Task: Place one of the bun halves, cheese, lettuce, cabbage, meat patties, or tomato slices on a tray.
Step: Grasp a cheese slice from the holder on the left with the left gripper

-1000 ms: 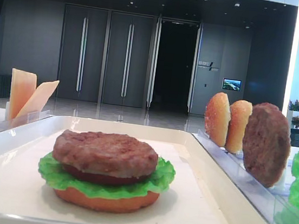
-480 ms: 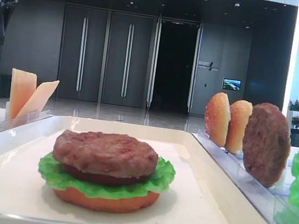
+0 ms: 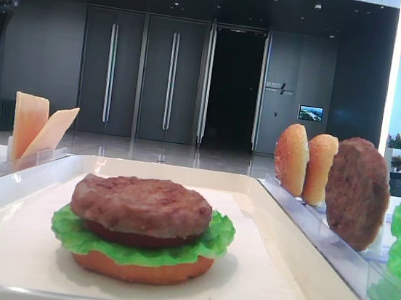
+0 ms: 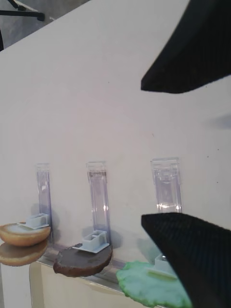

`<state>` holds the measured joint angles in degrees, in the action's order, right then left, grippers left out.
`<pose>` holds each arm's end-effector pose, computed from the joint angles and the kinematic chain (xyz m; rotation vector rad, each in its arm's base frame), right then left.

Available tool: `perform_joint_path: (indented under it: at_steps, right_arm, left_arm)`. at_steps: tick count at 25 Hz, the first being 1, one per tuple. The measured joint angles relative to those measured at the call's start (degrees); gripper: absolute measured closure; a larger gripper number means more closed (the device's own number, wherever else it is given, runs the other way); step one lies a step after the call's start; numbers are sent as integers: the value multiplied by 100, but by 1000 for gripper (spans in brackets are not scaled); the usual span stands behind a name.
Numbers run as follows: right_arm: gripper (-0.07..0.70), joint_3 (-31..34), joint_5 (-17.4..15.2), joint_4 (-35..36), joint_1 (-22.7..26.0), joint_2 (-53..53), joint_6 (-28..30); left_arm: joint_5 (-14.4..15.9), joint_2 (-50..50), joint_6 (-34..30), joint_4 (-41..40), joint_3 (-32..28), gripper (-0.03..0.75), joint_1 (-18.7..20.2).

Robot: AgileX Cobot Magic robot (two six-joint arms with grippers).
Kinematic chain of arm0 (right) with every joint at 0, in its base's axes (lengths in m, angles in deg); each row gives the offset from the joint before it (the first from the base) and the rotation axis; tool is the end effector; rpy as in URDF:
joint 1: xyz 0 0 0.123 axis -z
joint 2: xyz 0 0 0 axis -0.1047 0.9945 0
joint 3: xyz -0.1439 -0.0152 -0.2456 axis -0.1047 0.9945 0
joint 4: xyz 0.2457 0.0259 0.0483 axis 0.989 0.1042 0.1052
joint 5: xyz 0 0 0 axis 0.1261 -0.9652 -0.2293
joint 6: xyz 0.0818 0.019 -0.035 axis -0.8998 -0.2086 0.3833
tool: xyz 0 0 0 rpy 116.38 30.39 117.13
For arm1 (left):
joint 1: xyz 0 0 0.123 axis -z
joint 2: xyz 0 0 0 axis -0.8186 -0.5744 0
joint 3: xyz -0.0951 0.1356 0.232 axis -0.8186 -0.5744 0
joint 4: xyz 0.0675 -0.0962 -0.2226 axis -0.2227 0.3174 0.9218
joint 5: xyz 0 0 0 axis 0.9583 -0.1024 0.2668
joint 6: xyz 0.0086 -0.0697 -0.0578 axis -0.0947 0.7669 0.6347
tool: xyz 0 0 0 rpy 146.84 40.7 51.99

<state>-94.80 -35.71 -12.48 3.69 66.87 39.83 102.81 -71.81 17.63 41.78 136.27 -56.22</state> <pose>-0.0093 0.0008 0.2708 0.0035 2.1148 0.0690 0.4455 0.0125 0.2755 -0.1577 2.8518 0.0274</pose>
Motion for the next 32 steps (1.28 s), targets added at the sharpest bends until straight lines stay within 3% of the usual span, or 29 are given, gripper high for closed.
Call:
perform_joint_path:
  at_steps: [6, 22, 26, 32]
  right_arm:
    - [108, 0, 0, 0, 0, 0, 0]
    - [108, 0, 0, 0, 0, 0, 0]
    - [108, 0, 0, 0, 0, 0, 0]
    - [108, 0, 0, 0, 0, 0, 0]
  left_arm:
    - [0, 0, 95, -106, 0, 24, 145]
    - [0, 0, 1336, -287, 0, 24, 1960]
    - [0, 0, 1456, -298, 0, 24, 2180]
    - [0, 0, 1505, -391, 0, 24, 2209]
